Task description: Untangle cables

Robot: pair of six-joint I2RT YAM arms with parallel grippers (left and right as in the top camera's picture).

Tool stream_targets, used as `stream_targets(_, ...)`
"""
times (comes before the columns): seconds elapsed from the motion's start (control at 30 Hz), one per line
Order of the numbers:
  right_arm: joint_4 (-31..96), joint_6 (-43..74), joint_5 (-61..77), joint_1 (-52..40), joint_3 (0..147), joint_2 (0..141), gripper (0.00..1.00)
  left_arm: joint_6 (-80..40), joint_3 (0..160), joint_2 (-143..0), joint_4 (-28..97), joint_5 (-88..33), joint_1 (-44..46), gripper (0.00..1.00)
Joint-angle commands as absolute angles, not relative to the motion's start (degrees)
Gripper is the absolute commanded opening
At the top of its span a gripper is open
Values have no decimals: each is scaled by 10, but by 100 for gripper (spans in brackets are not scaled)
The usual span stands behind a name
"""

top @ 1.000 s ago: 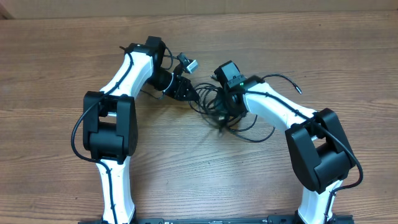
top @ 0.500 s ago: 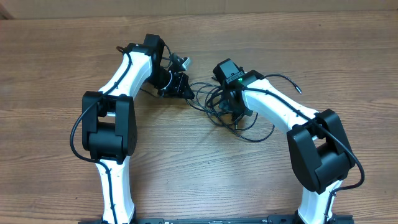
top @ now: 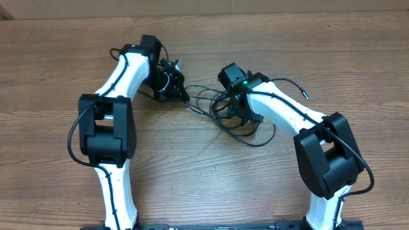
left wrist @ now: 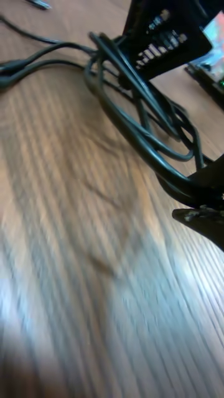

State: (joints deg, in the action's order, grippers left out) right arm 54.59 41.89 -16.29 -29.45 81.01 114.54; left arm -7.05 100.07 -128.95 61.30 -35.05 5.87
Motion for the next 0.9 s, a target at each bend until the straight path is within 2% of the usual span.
stream_targets(0.0, 590, 439, -323, -243, 788, 1145, 78, -90, 996, -1292, 609, -176, -20, 5)
stream_targets(0.17, 598, 440, -323, -235, 788, 1145, 89, -93, 996, -1292, 610, -176, -21, 4)
stream_targets(0.47, 623, 452, -302, -191, 787, 1145, 93, -124, 994, -1292, 613, -176, -40, 4)
stream_targets(0.57, 620, 452, -261, -173, 787, 1145, 100, -131, 990, -1292, 612, -176, -46, 4)
stream_targets(0.87, 610, 438, -181, -140, 787, 1145, 100, -137, 986, -1292, 607, -185, -48, 4)
